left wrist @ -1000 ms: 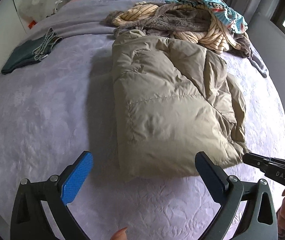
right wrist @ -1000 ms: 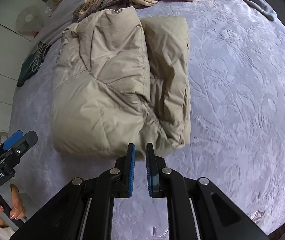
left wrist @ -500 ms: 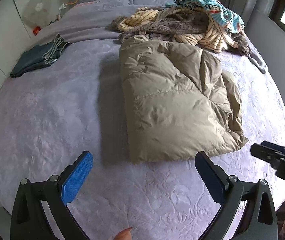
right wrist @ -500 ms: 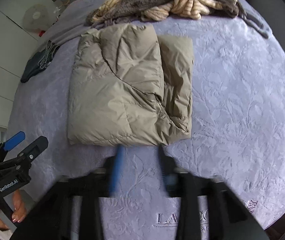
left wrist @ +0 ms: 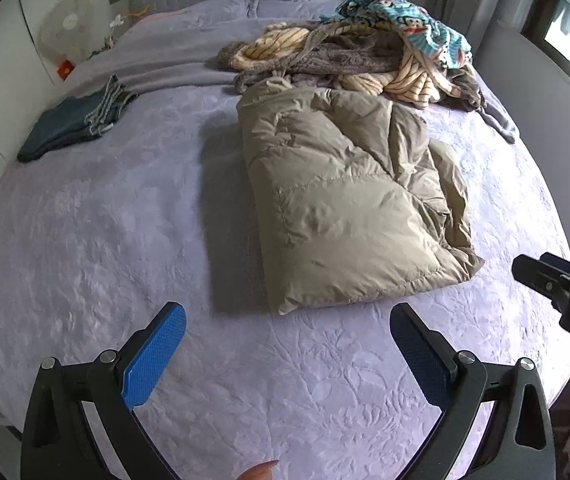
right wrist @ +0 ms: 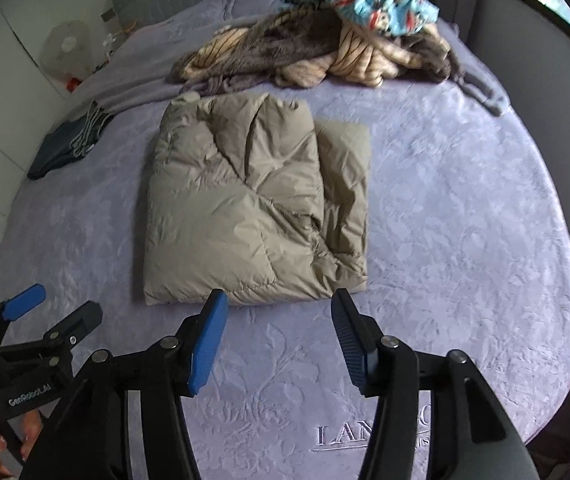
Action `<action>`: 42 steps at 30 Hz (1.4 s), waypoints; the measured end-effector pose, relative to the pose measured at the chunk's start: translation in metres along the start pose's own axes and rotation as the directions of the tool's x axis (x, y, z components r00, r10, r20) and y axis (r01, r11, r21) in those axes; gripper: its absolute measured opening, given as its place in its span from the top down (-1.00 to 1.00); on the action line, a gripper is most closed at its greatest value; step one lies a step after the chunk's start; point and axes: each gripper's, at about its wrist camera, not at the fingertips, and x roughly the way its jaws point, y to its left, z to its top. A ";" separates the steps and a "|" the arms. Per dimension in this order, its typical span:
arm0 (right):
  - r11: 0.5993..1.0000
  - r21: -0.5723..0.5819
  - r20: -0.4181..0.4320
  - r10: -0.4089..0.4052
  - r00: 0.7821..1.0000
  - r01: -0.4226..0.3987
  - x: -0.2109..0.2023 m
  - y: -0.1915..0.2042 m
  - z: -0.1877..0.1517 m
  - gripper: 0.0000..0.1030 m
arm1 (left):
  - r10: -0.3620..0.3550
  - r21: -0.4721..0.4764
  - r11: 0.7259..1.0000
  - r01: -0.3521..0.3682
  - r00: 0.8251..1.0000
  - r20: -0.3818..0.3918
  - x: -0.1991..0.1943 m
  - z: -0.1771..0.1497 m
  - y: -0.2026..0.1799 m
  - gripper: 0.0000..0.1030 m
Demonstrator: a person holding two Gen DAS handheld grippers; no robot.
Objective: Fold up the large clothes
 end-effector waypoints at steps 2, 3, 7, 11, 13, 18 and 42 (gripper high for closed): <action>1.000 -0.001 0.026 -0.024 0.999 0.024 -0.009 0.002 -0.001 -0.36 | 0.000 0.006 1.000 0.000 1.000 0.014 -0.007 0.002 0.001 -0.98; 1.000 -0.002 0.034 -0.027 0.999 0.027 -0.013 0.001 0.000 -0.41 | 0.001 0.004 1.000 -0.001 1.000 0.025 -0.012 0.002 0.001 -0.98; 1.000 -0.011 0.081 -0.026 0.996 0.027 -0.030 0.003 0.000 -0.56 | 0.006 -0.010 1.000 -0.005 0.998 0.064 -0.031 0.002 0.002 -0.98; 1.000 -0.015 0.112 -0.006 0.994 0.008 -0.043 0.001 0.000 -0.77 | 0.020 -0.030 0.999 -0.018 0.995 0.094 -0.047 -0.001 0.000 -0.98; 1.000 -0.018 0.134 -0.003 0.991 0.005 -0.049 -0.004 -0.001 -0.99 | 0.036 -0.038 0.999 -0.032 0.994 0.100 -0.053 -0.004 -0.004 -0.98; 1.000 -0.019 0.159 0.005 0.987 -0.001 -0.062 -0.013 -0.007 -1.00 | 0.058 -0.061 0.997 -0.051 0.992 0.113 -0.071 -0.012 -0.014 -0.98; 0.998 -0.069 0.199 0.023 0.980 -0.010 -0.111 -0.024 -0.016 -0.99 | 0.103 -0.104 0.991 -0.086 0.980 0.170 -0.126 -0.027 -0.040 -0.98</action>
